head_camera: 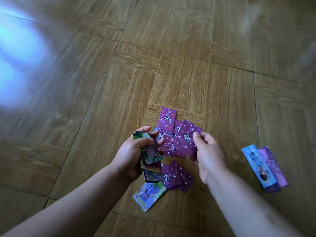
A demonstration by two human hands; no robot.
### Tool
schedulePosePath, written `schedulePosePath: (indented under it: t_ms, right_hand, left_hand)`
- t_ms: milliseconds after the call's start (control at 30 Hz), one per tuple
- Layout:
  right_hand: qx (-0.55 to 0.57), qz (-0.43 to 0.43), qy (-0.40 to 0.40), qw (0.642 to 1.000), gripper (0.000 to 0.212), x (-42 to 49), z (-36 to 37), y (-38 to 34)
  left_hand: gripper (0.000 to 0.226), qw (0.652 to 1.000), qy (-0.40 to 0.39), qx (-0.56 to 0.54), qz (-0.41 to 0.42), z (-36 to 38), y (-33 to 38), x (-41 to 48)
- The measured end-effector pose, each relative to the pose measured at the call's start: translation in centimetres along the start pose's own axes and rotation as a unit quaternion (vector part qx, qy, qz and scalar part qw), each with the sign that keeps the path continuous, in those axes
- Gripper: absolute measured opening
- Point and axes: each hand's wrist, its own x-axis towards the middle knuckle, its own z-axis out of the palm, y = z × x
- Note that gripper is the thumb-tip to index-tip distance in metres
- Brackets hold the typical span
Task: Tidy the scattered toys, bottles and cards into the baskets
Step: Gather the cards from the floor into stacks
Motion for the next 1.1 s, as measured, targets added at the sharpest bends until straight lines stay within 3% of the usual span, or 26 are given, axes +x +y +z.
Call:
schedulePosePath:
  t_ms: [67,133,233,300,400,533,700,833,967,1100]
  right_hand:
    - [-0.039,-0.010,-0.070,0.997,0.011,-0.7,0.1,-0.4]
    - [-0.166,-0.061,-0.123,0.977,0.012,-1.7,1.1,-0.4]
    - [-0.303,-0.144,-0.143,0.931,0.008,-1.8,2.8,-0.4]
    - [-0.408,-0.200,-0.101,0.885,0.028,-0.4,2.7,-0.5]
    - [-0.577,-0.230,-0.075,0.780,0.075,2.4,2.2,-0.6]
    - [-0.648,-0.171,-0.105,0.735,0.092,5.6,1.8,-0.4]
    - [-0.656,-0.235,-0.058,0.715,0.093,4.6,1.1,1.3]
    - [-0.651,-0.168,-0.032,0.740,0.092,4.6,1.1,1.9]
    - [-0.598,-0.079,-0.018,0.797,0.092,4.5,1.3,2.5]
    - [-0.589,-0.065,-0.013,0.805,0.089,3.7,0.9,2.7]
  left_hand:
    - [0.022,0.998,-0.043,0.030,-0.045,0.1,0.1,-0.3]
    - [0.024,0.989,-0.089,0.053,-0.103,0.5,-0.3,-0.8]
    - [0.028,0.996,-0.016,0.045,-0.069,0.1,-1.0,0.0]
    - [0.037,0.997,0.063,0.030,-0.032,-0.9,-0.4,0.7]
    - [0.039,0.992,0.121,0.033,-0.016,-2.5,0.7,1.0]
    - [0.036,0.980,0.122,0.136,-0.077,-2.8,1.1,0.7]
    - [0.018,0.974,0.062,0.155,-0.154,-0.8,0.1,1.4]
    - [0.020,0.971,0.049,0.155,-0.173,0.3,-1.0,2.2]
    - [0.019,0.973,0.025,0.157,-0.168,0.6,-1.0,2.4]
    - [0.020,0.973,0.013,0.173,-0.150,0.7,-1.3,2.2]
